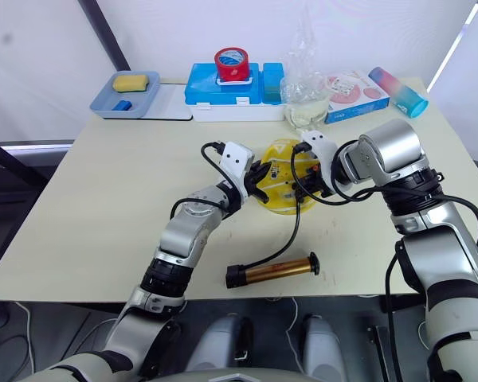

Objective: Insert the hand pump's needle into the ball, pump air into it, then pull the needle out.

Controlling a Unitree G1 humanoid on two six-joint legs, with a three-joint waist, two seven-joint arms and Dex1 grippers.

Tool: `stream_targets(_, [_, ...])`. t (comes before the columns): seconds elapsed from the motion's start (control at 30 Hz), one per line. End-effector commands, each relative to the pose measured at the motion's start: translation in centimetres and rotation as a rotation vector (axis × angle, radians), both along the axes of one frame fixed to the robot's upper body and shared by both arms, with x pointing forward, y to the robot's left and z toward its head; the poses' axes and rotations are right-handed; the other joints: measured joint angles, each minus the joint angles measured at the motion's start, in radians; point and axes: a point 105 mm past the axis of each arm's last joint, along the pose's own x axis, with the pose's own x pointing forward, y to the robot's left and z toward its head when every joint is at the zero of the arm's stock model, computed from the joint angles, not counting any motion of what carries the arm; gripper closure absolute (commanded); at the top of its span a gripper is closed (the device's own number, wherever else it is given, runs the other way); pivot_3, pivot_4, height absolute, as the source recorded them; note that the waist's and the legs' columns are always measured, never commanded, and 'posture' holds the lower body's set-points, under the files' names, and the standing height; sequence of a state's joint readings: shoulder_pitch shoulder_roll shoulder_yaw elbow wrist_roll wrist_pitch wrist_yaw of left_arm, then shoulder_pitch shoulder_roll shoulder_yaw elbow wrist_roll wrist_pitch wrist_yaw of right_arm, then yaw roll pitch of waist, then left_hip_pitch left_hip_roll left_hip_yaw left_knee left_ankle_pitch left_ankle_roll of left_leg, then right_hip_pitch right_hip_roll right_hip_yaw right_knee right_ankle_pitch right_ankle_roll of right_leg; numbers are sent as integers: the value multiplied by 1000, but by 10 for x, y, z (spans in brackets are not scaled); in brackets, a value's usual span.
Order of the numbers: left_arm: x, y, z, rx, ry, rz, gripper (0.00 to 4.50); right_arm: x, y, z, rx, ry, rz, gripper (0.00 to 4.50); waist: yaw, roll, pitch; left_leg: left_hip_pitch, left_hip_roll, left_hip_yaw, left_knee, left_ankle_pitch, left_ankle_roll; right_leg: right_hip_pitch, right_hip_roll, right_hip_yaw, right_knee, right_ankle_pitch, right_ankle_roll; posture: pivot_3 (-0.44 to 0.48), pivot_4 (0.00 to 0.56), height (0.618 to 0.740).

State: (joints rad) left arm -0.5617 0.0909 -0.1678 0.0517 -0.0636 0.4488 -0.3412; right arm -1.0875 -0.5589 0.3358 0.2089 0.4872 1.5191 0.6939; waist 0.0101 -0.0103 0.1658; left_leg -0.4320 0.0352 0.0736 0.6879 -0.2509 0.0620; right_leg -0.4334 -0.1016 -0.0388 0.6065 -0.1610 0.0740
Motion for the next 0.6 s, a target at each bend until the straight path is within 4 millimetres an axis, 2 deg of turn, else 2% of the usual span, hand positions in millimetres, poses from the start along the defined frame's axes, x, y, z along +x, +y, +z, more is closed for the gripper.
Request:
stream_targets(0.03, [-2,-3,-4,9,6,-9,4434,3,5,18,23,-85,34,4192,0,0,0,0,0,0,0,0,0,0,0,0,0,0,0,0,150,739])
stream_targets(0.6, [0,-1,-4,8,5,-1,4434,6,-6,3,-34,-51,-21,4192,1,0,0,0,0,0,0,0,0,0,0,0,0,0,0,0,150,739])
